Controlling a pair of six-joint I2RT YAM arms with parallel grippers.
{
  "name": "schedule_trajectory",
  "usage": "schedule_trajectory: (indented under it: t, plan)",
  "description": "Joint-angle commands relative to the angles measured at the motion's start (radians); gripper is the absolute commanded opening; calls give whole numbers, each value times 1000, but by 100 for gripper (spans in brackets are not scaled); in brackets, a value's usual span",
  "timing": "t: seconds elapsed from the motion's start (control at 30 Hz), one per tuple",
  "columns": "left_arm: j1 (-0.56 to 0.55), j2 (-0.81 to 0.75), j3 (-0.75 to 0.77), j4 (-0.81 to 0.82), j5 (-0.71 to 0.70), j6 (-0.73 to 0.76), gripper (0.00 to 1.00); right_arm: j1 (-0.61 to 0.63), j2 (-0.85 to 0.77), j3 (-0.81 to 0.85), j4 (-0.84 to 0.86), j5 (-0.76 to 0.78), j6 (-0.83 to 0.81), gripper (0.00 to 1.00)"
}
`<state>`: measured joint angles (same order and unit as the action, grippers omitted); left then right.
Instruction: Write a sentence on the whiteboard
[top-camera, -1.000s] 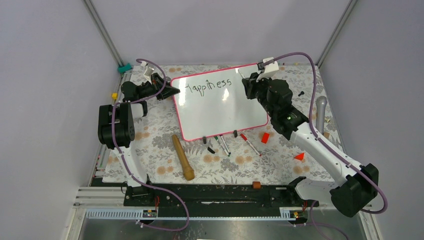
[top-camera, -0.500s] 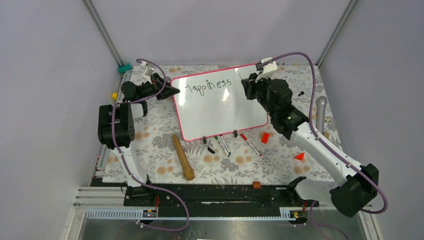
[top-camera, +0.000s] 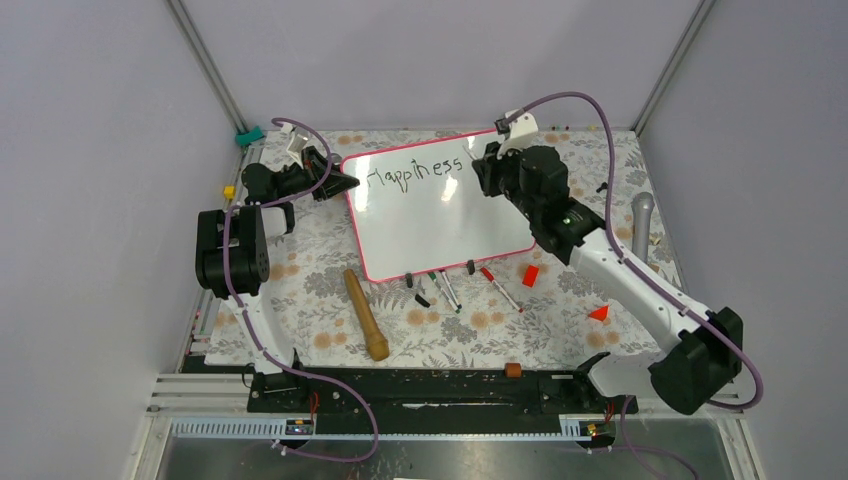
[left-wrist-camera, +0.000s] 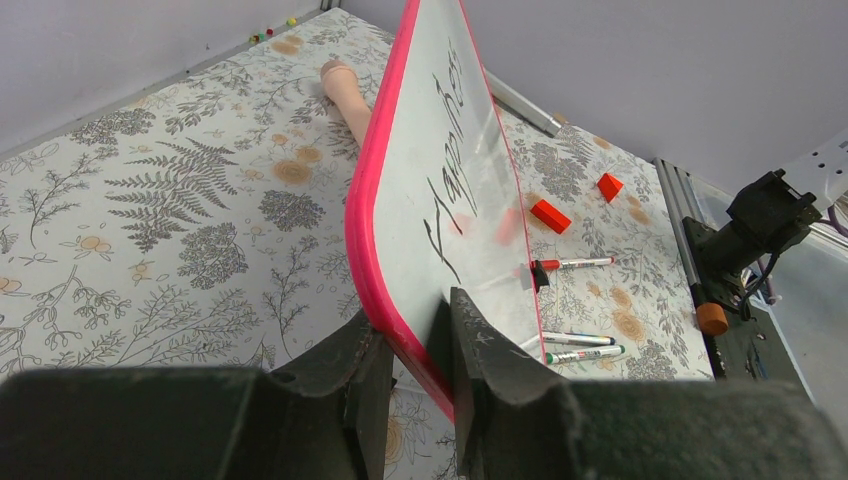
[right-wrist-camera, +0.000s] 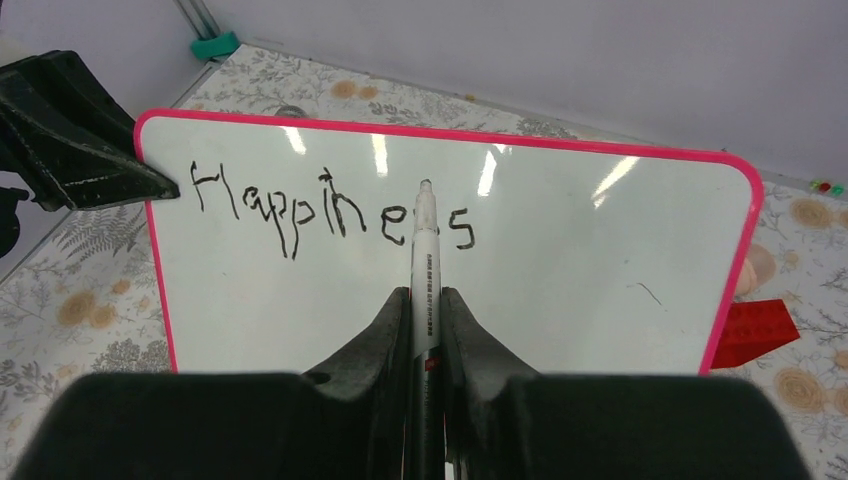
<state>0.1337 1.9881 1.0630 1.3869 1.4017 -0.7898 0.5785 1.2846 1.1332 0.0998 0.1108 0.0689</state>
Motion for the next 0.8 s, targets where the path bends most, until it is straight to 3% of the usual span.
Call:
schedule_trajectory:
  t: [0.0, 0.27, 0.53, 0.77]
  plan:
    - [-16, 20, -17, 80, 251, 129, 0, 66, 90, 159, -152, 61, 27, 0]
    - [-16, 18, -24, 80, 252, 135, 0, 218, 195, 314, -321, 247, 11, 0]
    - [-16, 17, -22, 80, 251, 135, 0, 256, 216, 333, -347, 269, -5, 0]
    - [-16, 20, -18, 80, 252, 131, 0, 288, 295, 452, -492, 257, -36, 0]
